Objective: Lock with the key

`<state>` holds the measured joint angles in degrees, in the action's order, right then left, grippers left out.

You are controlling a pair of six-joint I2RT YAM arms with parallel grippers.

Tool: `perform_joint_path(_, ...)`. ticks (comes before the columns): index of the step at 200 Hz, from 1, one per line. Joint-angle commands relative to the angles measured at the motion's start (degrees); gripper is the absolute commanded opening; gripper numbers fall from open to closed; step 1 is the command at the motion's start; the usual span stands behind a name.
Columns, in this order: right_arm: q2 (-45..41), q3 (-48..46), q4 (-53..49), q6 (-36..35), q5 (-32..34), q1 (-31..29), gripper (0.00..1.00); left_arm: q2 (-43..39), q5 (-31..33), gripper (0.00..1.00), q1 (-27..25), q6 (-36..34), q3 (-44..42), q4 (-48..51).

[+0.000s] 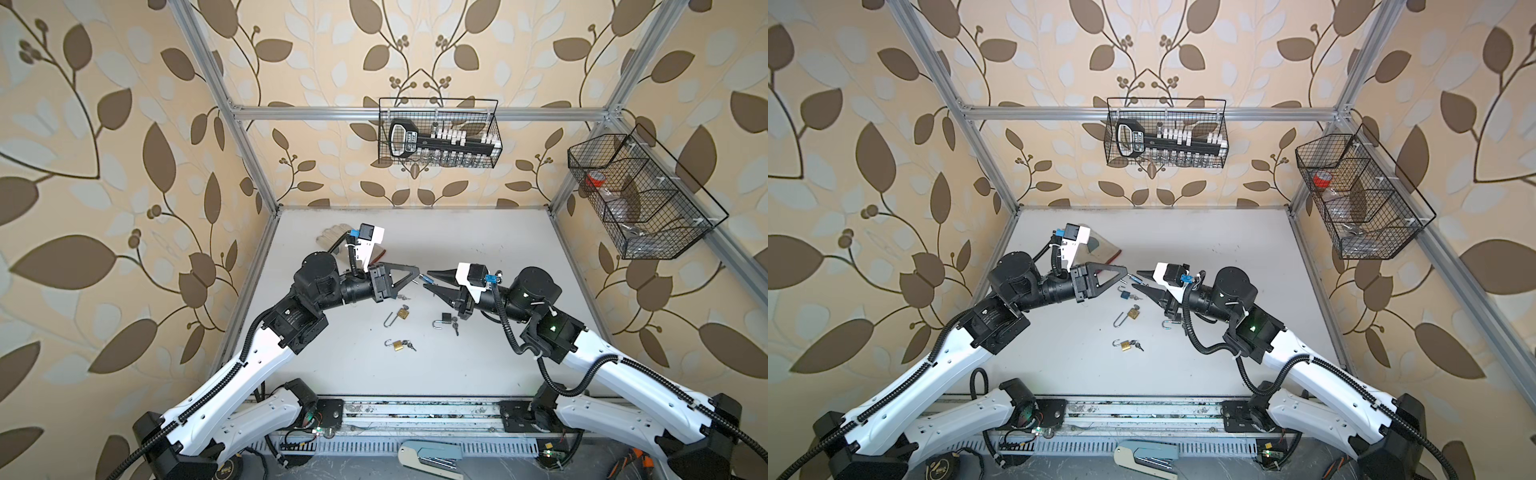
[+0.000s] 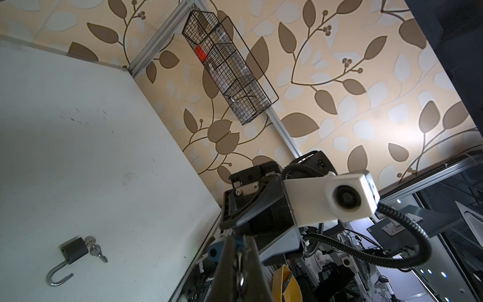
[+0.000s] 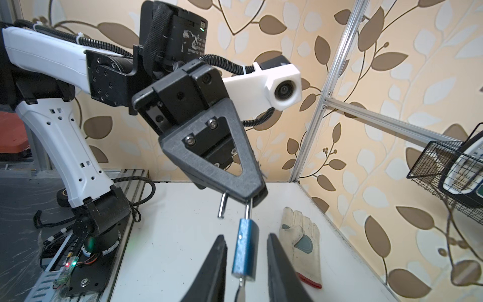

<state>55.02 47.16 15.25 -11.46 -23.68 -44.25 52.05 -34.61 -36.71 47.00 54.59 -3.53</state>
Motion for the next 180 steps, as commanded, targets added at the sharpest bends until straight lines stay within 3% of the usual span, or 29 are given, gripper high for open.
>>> perform_joint_path(1, 0.5, 1.1, 0.2, -0.1, 0.4, -0.4, 0.24, -1.3, -2.2, 0.00, 0.0, 0.2, 2.9, -4.7)
perform_joint_path(63, 0.5, 1.7, 0.6, 1.3, -1.3, -0.6, 0.15, -1.0, -2.4, 0.00, -0.1, 0.1, 2.8, -4.6)
perform_joint_path(91, -0.1, 1.5, 0.8, 1.8, -1.6, -0.6, 0.22, -1.0, -2.0, 0.00, -0.1, 0.0, 2.7, -4.5)
perform_joint_path(117, -0.3, 1.5, 0.9, 1.9, -1.7, -0.7, 0.22, -0.9, -2.0, 0.00, 0.0, 0.1, 3.0, -4.6)
perform_joint_path(153, 0.0, 2.0, 1.1, 2.6, -2.5, -0.7, 0.16, -0.8, -2.0, 0.00, -0.1, 0.0, 3.0, -4.4)
perform_joint_path(180, -0.4, 2.4, 1.1, 4.4, -3.3, -0.6, 0.05, -0.8, -1.7, 0.00, 0.0, -1.2, 3.1, -3.1)
